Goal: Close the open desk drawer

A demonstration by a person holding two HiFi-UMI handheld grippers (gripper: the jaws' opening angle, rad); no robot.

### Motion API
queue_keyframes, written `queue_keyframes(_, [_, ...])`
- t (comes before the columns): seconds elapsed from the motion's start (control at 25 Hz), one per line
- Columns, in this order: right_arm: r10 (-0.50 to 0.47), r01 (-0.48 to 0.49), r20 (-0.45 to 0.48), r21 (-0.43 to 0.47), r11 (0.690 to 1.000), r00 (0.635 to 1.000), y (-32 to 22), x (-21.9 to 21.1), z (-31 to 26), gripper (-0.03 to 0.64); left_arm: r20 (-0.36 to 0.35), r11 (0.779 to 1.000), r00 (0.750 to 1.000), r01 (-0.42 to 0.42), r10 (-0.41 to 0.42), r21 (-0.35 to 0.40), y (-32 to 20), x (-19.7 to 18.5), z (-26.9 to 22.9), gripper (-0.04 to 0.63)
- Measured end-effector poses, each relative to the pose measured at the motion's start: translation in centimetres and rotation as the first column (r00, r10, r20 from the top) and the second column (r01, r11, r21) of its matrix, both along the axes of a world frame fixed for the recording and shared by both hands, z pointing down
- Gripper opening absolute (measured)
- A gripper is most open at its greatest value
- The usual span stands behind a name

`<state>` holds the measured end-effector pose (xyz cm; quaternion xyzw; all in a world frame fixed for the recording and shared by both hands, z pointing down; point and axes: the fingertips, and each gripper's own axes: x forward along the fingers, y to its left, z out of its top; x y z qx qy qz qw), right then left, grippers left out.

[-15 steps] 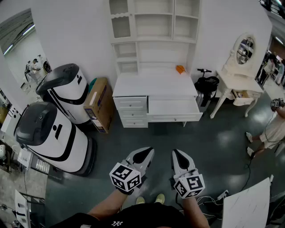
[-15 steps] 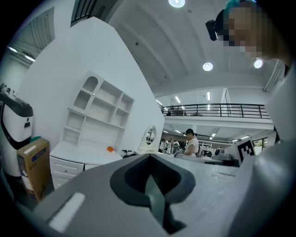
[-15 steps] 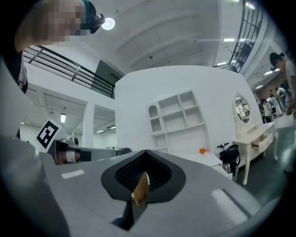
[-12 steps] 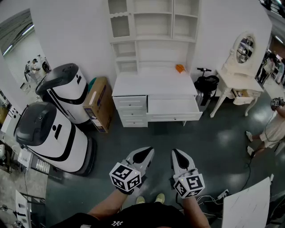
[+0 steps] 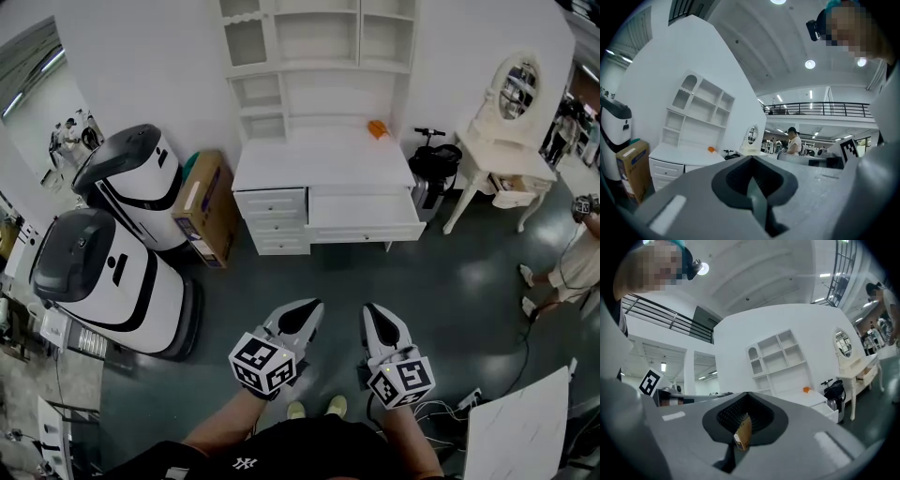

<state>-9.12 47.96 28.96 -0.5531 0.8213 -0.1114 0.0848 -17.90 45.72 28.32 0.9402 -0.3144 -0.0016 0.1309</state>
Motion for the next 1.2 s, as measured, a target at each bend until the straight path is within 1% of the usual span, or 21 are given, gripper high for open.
queue_keyframes(0.16, [-0.001, 0.001, 0.007, 0.007, 1.0, 1.0, -0.2, 1.9, -0.1, 0.023, 0.015, 1.0, 1.0, 0.015, -0.015, 0.013, -0.6, 1.5, -0.1, 0.0])
queue_keyframes(0.4, [-0.016, 0.016, -0.001, 0.02, 1.0, 1.0, -0.8, 4.5, -0.6, 0.023, 0.008, 0.999, 0.999, 0.035, -0.035, 0.018, -1.5, 3.9, -0.8, 0.0])
queue_keyframes(0.52, [-0.017, 0.017, 0.005, 0.016, 1.0, 1.0, -1.3, 5.8, -0.2, 0.023, 0.015, 0.999, 0.999, 0.043, -0.043, 0.021, -1.9, 4.9, -0.7, 0.0])
queue_keyframes(0.76, [-0.021, 0.021, 0.013, 0.002, 1.0, 1.0, -3.3, 6.9, 0.6, 0.023, 0.026, 0.999, 0.999, 0.047, -0.047, 0.02, -4.1, 6.4, -0.3, 0.0])
queue_keyframes(0.96, [-0.022, 0.022, 0.002, -0.014, 1.0, 1.0, -6.4, 7.3, 1.9, 0.023, 0.025, 0.999, 0.999, 0.035, -0.035, 0.013, -7.2, 7.3, 0.9, 0.0])
queue_keyframes(1.2, [-0.008, 0.007, -0.021, -0.037, 0.999, 1.0, -13.1, 7.0, 3.2, 0.023, 0.024, 1.0, 1.0, 0.012, -0.012, 0.006, -14.2, 7.4, 2.4, 0.0])
